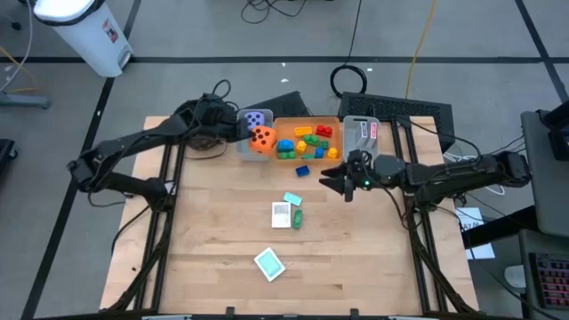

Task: Pick & Place Toys
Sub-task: Put the orange dice into the left gray bin

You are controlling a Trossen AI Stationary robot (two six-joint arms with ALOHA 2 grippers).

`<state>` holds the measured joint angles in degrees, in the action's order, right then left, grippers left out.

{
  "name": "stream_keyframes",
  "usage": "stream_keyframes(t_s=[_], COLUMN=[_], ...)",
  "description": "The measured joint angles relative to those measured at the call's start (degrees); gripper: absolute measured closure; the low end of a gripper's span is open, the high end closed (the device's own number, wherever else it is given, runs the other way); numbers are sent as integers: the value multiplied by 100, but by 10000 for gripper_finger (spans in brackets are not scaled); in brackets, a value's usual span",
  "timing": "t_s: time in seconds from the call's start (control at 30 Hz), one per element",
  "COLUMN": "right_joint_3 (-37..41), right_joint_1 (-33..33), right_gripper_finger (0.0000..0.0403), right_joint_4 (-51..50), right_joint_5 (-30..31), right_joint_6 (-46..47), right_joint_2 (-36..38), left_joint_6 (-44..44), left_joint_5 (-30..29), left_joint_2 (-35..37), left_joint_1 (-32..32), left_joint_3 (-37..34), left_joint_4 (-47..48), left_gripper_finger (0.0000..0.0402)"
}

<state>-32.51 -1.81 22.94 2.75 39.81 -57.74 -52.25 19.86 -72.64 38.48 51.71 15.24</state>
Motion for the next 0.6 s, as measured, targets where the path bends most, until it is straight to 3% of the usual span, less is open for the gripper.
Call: stream_keyframes(t_s=[0.13,0.6], right_joint_3=[0,0], right_joint_1=[-134,-165], right_gripper_finger=[181,181], right_joint_4=[-2,-4], right_joint_5=[-310,-291], right_joint_6=[94,51], right_joint_2=[0,0], left_joint_6=[5,228], left_joint_5=[-2,-745], left_joint_2=[-113,-65], left_joint_1=[119,427], left_joint_3=[30,36], left_joint_4=[31,596], left_gripper_finger=[308,308])
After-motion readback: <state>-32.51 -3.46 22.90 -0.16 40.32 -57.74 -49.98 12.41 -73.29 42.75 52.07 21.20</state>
